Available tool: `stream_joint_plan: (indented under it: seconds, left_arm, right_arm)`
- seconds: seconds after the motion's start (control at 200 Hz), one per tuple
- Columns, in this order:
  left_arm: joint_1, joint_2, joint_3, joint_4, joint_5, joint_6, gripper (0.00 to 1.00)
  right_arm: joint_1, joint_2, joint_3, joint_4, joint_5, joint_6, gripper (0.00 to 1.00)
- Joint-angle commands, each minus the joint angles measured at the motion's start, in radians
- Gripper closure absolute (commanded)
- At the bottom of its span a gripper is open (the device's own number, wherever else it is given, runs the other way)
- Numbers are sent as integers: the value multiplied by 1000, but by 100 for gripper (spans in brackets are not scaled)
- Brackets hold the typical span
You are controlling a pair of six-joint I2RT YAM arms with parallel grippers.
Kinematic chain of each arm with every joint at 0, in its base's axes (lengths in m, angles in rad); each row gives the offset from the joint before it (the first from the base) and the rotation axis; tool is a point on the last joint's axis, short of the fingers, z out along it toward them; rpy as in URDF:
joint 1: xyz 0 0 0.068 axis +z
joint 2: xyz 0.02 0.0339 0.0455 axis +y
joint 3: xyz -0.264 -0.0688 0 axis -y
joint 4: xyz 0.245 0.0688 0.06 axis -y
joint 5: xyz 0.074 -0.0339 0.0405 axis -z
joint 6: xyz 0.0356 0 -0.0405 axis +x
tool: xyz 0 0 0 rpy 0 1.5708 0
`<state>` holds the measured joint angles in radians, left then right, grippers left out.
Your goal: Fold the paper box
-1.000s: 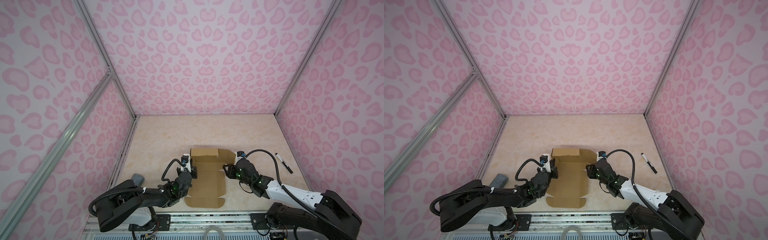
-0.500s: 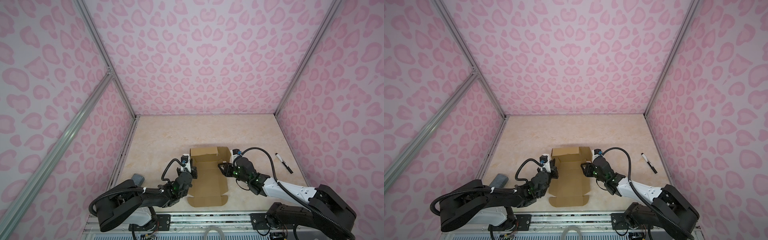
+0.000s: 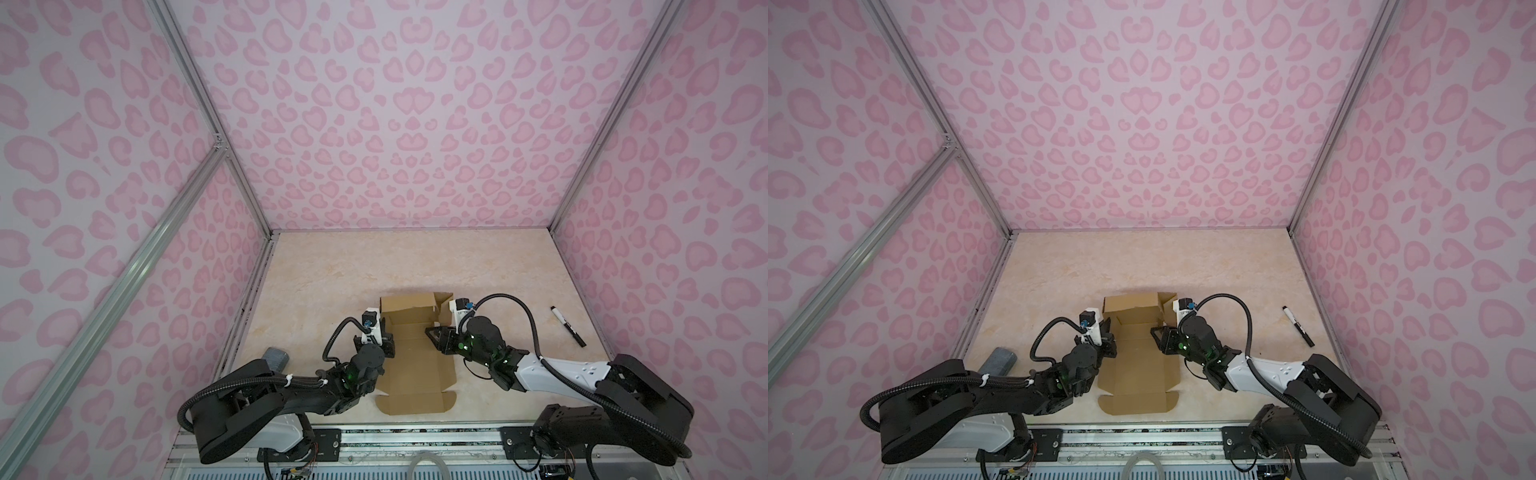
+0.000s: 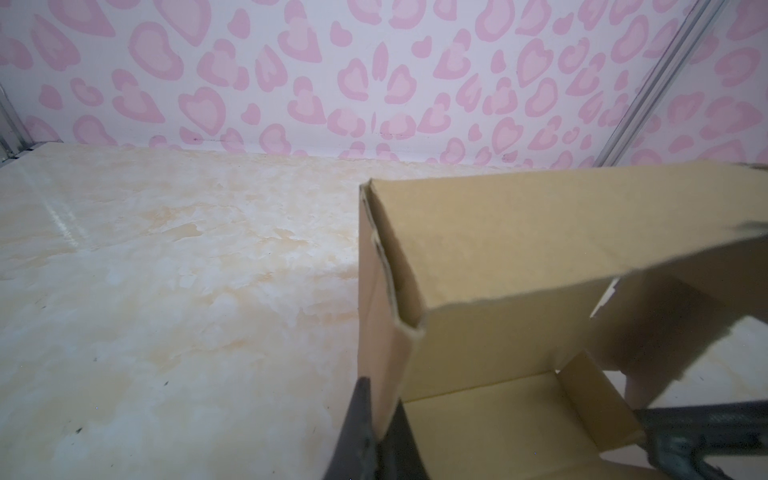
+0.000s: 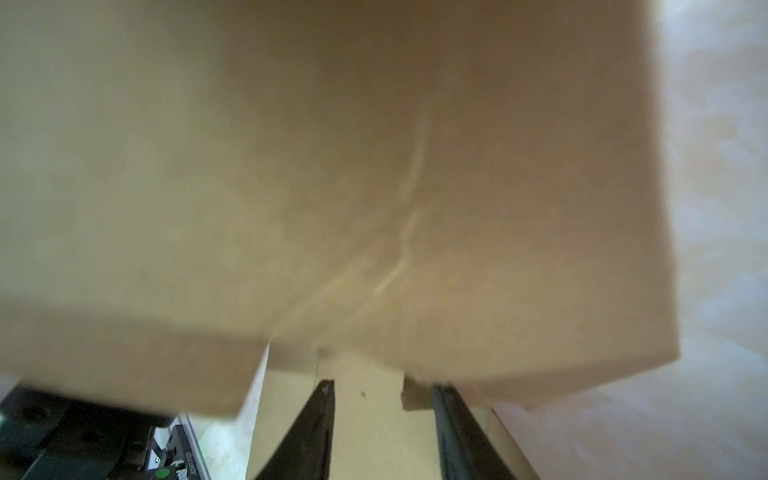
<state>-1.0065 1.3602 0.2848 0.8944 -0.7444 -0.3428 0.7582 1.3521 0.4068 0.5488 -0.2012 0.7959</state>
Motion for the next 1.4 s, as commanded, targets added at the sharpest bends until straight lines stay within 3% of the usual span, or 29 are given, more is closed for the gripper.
stream_joint_plan:
  seconds: [0.0, 0.305, 0.505, 0.7, 0.86, 0.95, 1.135, 1.395]
  left_arm:
    - [-3, -5, 4, 23, 14, -6, 96]
    - [-3, 2, 6, 9, -6, 4, 96]
    - [3, -5, 8, 6, -15, 42, 96]
    - [11, -1, 12, 6, 7, 58, 96]
    - [13, -4, 4, 12, 47, 73, 96]
    - [13, -11, 1, 17, 68, 86, 96]
    - [13, -19, -9, 26, 81, 91, 96]
    - [13, -49, -3, 0, 76, 76, 96]
  right_arm:
    - [22, 19, 9, 66, 24, 8, 58]
    - [56, -78, -15, -26, 82, -19, 56]
    - [59, -331, -33, -304, 153, -87, 55]
    - [66, -673, 2, -588, 248, -127, 53]
    - [12, -861, 49, -765, 346, -173, 55]
    - [-80, -838, 69, -801, 308, -160, 56]
    - [-333, -613, 86, -723, 32, -58, 57]
    - [-343, -336, 110, -556, -51, -34, 57]
